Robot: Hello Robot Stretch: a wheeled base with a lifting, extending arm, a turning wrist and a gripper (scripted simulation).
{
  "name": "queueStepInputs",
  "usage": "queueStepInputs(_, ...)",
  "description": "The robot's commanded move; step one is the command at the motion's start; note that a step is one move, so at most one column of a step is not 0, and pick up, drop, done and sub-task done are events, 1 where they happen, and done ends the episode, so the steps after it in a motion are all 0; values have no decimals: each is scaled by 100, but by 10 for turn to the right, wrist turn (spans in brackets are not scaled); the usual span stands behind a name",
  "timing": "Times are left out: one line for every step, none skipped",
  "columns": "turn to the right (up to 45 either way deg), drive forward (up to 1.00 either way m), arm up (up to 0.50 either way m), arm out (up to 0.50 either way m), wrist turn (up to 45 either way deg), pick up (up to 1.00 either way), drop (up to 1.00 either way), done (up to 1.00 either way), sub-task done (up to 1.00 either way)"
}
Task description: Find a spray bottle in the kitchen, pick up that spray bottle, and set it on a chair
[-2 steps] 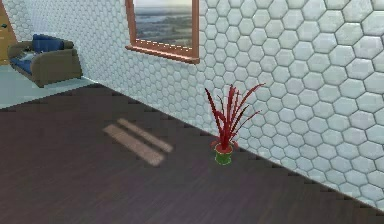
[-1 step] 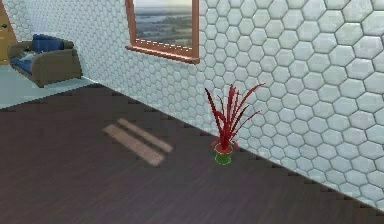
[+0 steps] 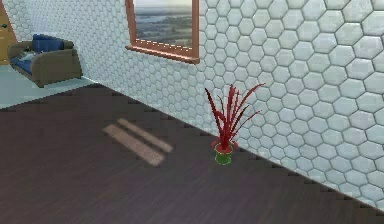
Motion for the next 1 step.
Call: queueStepInputs(0,0,0,0,0,0,0,100,0)
